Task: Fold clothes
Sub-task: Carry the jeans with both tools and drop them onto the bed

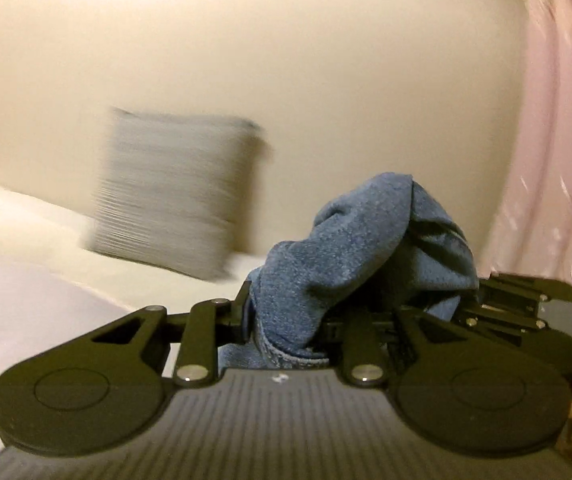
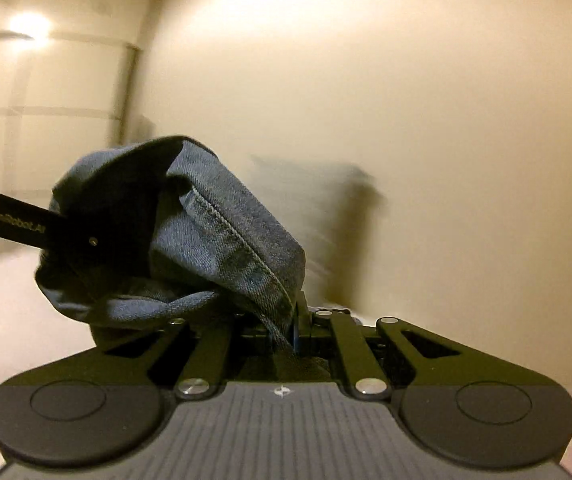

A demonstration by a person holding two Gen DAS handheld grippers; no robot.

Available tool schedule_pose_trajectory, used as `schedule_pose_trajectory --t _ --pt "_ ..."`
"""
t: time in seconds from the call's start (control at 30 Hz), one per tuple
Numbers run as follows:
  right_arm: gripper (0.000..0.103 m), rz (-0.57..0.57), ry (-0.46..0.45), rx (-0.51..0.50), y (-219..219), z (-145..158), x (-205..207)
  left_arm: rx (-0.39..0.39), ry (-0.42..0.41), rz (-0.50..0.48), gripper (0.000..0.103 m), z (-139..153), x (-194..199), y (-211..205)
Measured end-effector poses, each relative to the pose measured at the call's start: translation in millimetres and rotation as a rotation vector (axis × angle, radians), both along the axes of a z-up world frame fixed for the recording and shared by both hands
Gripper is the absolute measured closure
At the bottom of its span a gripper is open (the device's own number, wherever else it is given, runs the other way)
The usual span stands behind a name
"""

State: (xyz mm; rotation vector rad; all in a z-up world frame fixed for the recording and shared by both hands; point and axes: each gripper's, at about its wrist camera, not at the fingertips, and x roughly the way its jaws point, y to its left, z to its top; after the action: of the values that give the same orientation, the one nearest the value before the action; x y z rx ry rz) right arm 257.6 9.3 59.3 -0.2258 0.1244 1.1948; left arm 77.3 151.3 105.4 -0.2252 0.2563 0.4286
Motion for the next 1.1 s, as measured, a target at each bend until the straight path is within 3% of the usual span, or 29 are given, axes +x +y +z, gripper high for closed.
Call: schedule_pose_trajectory --t 0.2,0.3,0.47,0.57,0.67,0.7,0.73,0.8,0.9,1.0,1.1 --pt "0.095 0.343 0.043 0.123 56 48 -139 0.027 -0.014 0.337 0.082 57 -194 4" --pt "0.095 0.517 0.089 0.14 84 58 -214 0.048 0.03 0.525 0.081 74 -284 -9" --pt "0.095 0.803 0.244 0.089 130 59 -322 0.032 0.099 0.794 0.079 91 -390 -27" --pt "0.095 0.91 0.283 -0.012 155 46 -385 0.002 0.135 0.911 0.074 81 -429 -28" --pt "0.091 0.969 0.283 -0.199 185 20 -440 -0.123 0.23 1.006 0.066 35 -457 -22" --pt "0.085 0.987 0.282 -0.262 195 11 -458 -0.191 0.271 1.05 0.064 13 -466 -20" --pt "0.068 0.982 0.266 -0.342 197 -5 -467 -0.281 0.315 1.085 0.064 -15 -480 -18" --pt "0.051 0.963 0.228 -0.504 200 -39 -484 -0.46 0.357 1.201 0.067 -67 -499 -24" --pt "0.041 0.928 0.17 -0.746 205 -89 -510 -0.687 0.352 1.284 0.069 -133 -517 -63" --pt "0.037 0.953 0.175 -0.839 189 -113 -496 -0.85 0.332 1.35 0.069 -168 -524 -102" --pt "0.035 0.992 0.151 -0.9 164 -133 -492 -0.937 0.313 1.412 0.069 -180 -530 -137"
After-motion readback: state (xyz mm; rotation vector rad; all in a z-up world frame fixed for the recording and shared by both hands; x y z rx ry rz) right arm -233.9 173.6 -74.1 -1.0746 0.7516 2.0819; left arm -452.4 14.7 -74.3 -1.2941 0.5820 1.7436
